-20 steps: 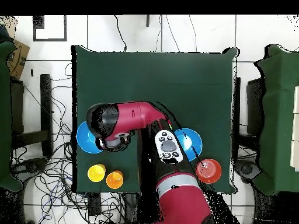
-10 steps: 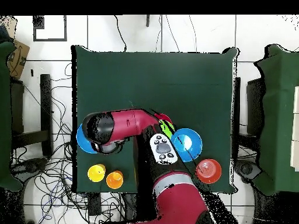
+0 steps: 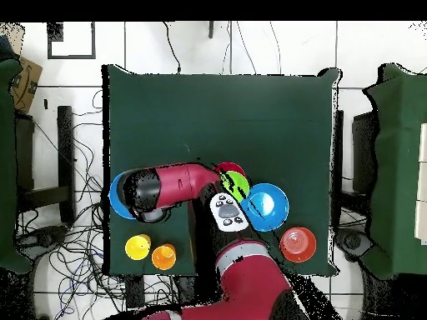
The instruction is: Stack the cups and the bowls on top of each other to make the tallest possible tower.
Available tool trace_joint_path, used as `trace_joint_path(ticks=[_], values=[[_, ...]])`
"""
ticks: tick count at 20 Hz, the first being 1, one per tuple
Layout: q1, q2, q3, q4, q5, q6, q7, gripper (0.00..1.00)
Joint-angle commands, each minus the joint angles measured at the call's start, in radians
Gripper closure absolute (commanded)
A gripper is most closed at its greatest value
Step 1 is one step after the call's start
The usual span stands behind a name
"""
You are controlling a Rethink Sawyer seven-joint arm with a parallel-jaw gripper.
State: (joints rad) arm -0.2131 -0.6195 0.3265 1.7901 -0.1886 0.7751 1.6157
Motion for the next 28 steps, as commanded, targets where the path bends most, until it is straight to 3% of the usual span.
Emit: trace_joint_path(ticks=[1, 9, 28], values=[[0.034, 0.082, 0.035, 0.022, -0.089, 0.016, -0.028, 0.00], [0.045, 0.128, 0.030, -0.013, -0.100, 0.065, -0.038, 0.00], [0.038, 0.099, 0.040, 0.028, -0.101, 0.040, -0.036, 0.00]])
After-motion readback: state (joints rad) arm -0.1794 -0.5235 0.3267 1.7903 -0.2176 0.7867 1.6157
